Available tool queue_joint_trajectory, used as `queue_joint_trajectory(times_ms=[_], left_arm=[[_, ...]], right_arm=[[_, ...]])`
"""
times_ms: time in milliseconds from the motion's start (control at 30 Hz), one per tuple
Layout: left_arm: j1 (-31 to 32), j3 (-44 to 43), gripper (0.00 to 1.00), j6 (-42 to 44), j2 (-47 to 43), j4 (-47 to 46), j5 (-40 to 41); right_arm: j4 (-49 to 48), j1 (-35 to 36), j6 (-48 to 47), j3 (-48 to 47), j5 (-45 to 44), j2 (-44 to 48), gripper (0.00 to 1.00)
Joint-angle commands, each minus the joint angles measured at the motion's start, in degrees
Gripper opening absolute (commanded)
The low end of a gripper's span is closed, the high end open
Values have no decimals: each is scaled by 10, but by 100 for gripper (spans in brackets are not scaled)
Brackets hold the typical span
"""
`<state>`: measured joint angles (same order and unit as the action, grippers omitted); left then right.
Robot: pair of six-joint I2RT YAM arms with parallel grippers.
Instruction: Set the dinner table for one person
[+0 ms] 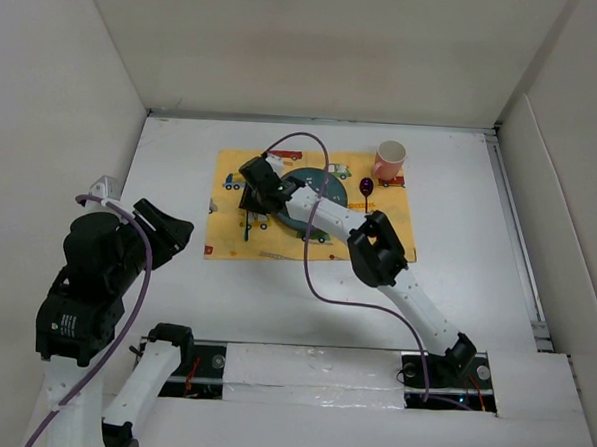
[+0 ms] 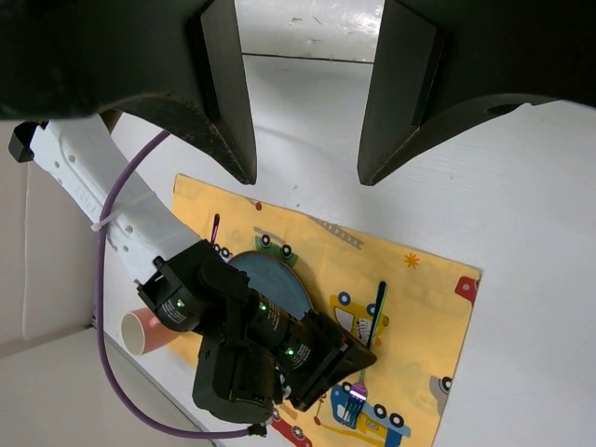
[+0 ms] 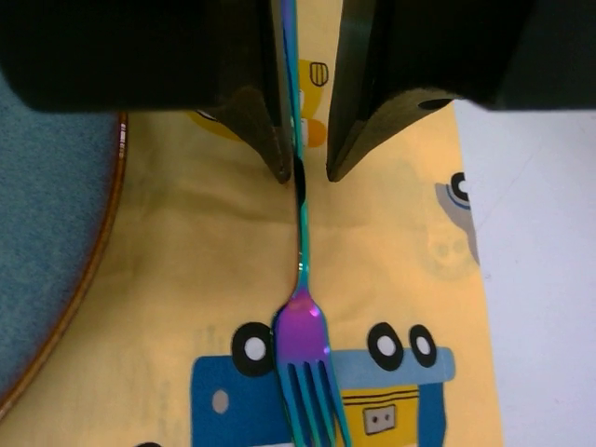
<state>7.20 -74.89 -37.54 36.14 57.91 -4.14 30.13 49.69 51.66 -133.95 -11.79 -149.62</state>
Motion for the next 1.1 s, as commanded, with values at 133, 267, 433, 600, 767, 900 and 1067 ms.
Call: queue_joint_trajectory(times_ms=[133,267,433,600,767,900,1067], left_arm=[[4,-3,46,-10,2,-8,31],[4,-9,49,-7,11,-27,33],[4,-19,51,-6,34,-87,23],[4,-67,52,-4,85,-160,36],[4,-130,53,14,125,-181,92],[4,-120,53,20,137,-213,113],[4,-34,53,0,123,-261,85]], right_arm=[[-46,9,-41,43,22,89,58],[-44,9,-95,36,59,166,71],[35,-10,-199,86,84,308,100],[-46,-110,-221,444,-11,689,100],[-59,-238,-171,592,-43,930,100],[-18,-330,-173,649,-57,1004,100],[9,-361,-187,658,-10,986,100]])
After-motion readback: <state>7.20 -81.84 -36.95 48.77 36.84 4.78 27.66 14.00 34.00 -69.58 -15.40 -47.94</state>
